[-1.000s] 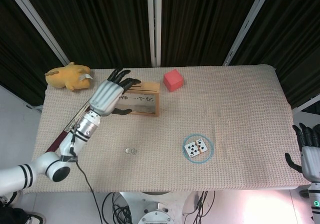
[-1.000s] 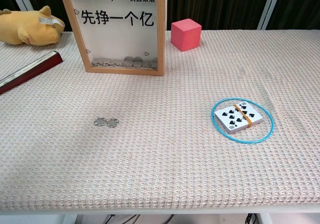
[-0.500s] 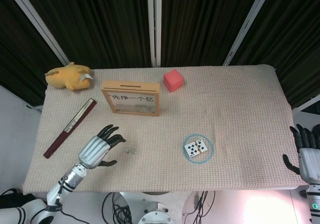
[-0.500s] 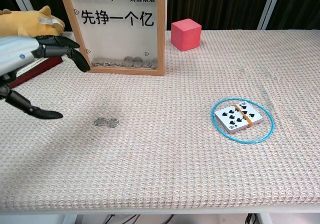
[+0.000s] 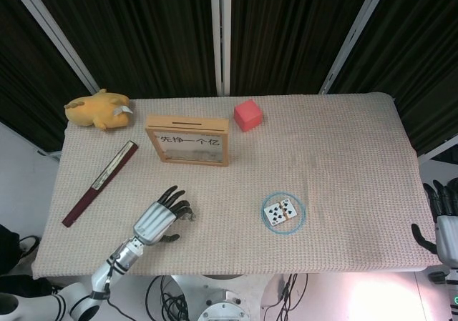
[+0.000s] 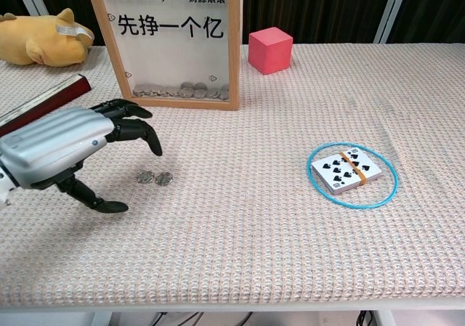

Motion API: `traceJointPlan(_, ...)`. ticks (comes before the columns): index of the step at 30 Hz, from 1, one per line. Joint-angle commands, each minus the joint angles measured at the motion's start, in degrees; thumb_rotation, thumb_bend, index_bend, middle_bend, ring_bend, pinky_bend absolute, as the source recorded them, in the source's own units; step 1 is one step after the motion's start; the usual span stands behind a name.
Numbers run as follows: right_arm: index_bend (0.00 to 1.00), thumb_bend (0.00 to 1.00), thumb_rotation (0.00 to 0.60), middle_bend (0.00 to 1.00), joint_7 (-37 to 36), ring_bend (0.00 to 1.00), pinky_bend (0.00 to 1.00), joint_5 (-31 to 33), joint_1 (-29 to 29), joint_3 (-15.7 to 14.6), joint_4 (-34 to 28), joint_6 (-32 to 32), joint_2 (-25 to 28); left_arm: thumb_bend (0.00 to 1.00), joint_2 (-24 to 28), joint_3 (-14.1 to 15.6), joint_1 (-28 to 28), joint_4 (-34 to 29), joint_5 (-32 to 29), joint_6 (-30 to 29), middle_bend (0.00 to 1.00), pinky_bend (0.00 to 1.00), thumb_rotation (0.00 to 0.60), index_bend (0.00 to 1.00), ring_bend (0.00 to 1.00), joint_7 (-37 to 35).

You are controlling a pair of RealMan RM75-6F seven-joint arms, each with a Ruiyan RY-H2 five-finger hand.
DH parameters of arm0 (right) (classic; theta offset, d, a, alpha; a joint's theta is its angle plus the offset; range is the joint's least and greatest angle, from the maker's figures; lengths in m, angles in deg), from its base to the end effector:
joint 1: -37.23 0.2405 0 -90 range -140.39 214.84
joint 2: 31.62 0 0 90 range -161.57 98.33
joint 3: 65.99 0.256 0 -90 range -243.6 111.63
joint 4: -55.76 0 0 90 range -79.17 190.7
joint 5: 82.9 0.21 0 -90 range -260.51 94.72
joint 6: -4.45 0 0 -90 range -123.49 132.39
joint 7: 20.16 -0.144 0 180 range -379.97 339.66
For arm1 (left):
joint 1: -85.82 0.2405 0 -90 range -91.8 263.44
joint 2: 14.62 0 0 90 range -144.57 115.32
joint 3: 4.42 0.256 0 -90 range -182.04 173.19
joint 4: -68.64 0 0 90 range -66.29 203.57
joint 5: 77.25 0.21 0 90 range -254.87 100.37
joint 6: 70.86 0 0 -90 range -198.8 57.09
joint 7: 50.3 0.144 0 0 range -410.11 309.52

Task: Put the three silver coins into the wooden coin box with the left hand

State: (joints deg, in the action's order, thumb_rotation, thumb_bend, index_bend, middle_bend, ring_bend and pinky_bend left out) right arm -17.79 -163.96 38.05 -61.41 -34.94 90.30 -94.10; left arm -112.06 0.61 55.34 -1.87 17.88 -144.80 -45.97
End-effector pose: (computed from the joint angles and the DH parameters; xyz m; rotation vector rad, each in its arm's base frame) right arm -0.3385 -0.1639 0.1828 1.2748 -0.8715 0.7670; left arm -0.1931 0.2486 -0.0506 -2.0238 -0.7475 -1.1682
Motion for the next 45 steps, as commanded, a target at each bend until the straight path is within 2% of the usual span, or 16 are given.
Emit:
traceJointPlan(1,0.0,0.28,0.6,0.0,-0.2,0.0,0.0,0.18,0.02,0.02,0.23,-0.26,-0.07,0.08,-1.76,-0.8,1.04,1.69,-0.53,-0.46,0.25,0.05,0.6,0.36,0.08,3.53)
traceJointPlan(7,0.0,0.28,0.6,0.0,-0.38,0.0,0.0,0.16,0.32,-0.04,0.74,-0.99,-0.49,0.12,-2.24,-1.97,1.71,1.87,-2.18,0.41,0.25,0.05,0.6,0.39,0.08,4.95)
traceJointPlan(11,0.0,0.28,0.6,0.0,-0.53,0.0,0.0,0.25,0.35,-0.04,1.0,-1.17,-0.63,0.15,-1.4,-2.87,1.77,-0.54,-4.03,2.28,0.24,0.05,0.6,0.4,0.07,7.29)
traceJointPlan(21,0.0,0.28,0.6,0.0,-0.85,0.0,0.0,0.56,0.17,0.11,1.01,-1.1,-0.59,0.25,-1.43,-3.46,1.84,-1.64,-5.52,4.59,0.24,0.04,0.6,0.41,0.07,8.19)
traceJointPlan(45,0.0,0.28,0.6,0.0,-0.41,0.0,0.0,0.47,0.47,-0.02,1.26,-1.81,-1.12,0.26,-2.36,-4.03,1.68,-0.77,-6.45,7.18,0.24,0.04,0.6,0.41,0.07,6.77)
